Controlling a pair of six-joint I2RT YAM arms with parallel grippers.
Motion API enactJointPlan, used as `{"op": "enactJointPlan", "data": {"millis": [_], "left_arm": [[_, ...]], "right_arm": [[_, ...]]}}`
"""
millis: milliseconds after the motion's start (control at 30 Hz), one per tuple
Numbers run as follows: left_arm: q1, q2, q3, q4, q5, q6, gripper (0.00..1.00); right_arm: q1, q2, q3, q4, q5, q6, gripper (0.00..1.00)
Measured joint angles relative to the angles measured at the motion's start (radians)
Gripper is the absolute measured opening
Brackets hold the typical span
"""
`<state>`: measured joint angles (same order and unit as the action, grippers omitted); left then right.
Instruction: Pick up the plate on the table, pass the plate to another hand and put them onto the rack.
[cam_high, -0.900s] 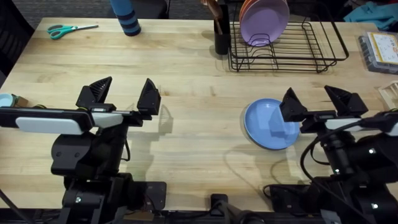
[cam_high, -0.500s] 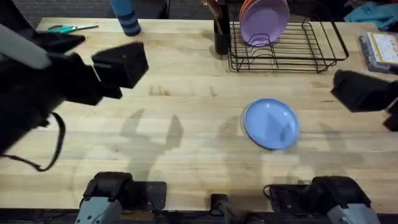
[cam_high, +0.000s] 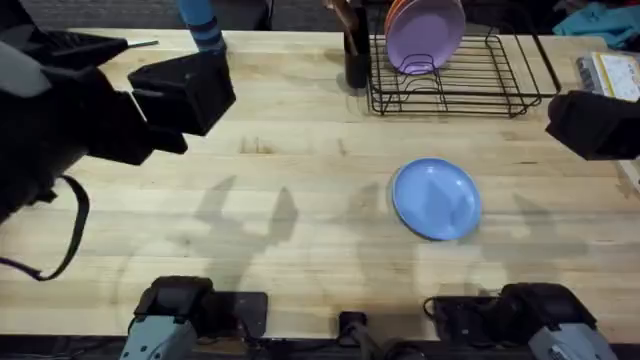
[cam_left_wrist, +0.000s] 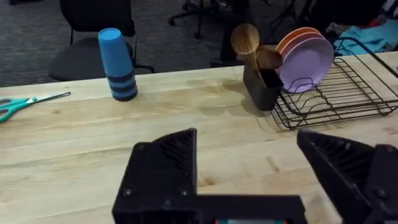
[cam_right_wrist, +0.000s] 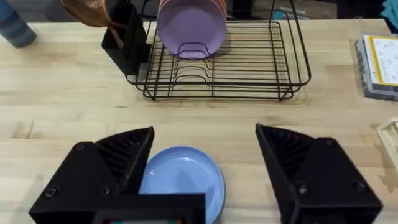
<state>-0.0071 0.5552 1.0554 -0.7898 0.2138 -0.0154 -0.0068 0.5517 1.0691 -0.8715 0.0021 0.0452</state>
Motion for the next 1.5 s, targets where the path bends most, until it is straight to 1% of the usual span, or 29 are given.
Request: {"op": "enactJointPlan", "data": {"millis": [500,600,633,767,900,1000,1167,1300,1500], "left_arm": [[0.000,0.000,0.001,-0.035,0.003,-0.003,0.993],[0.000,0.019,0.033,-0.085,0.004,-0.003,0.993],[0.000,0.090,0.123,-0.159,0.004,-0.003,0.993],[0.000,0.244,0.288,-0.298,0.004,-0.008,0.994],[0.000,0.405,0.430,-0.421,0.004,-0.009,0.992],[0.000,0.511,0.510,-0.485,0.009,-0.011,0.993],[0.000,0.641,0.583,-0.518,0.066,-0.011,0.995],[0.000,0.703,0.588,-0.529,0.113,-0.011,0.995],[0.000,0.768,0.588,-0.531,0.140,-0.011,0.995]], "right_arm": [[0.000,0.000,0.000,-0.013,0.004,0.001,0.992],[0.000,0.000,0.000,-0.013,0.010,0.000,0.992],[0.000,0.000,0.000,-0.013,0.013,-0.001,0.992],[0.000,0.000,0.000,-0.015,0.013,0.006,0.992],[0.000,0.001,0.018,-0.066,0.013,0.016,0.992],[0.000,0.019,0.062,-0.141,0.013,0.025,0.992],[0.000,0.090,0.149,-0.271,0.013,0.032,0.992],[0.000,0.135,0.193,-0.305,0.013,0.048,0.992],[0.000,0.142,0.212,-0.338,0.013,0.060,0.992]]}}
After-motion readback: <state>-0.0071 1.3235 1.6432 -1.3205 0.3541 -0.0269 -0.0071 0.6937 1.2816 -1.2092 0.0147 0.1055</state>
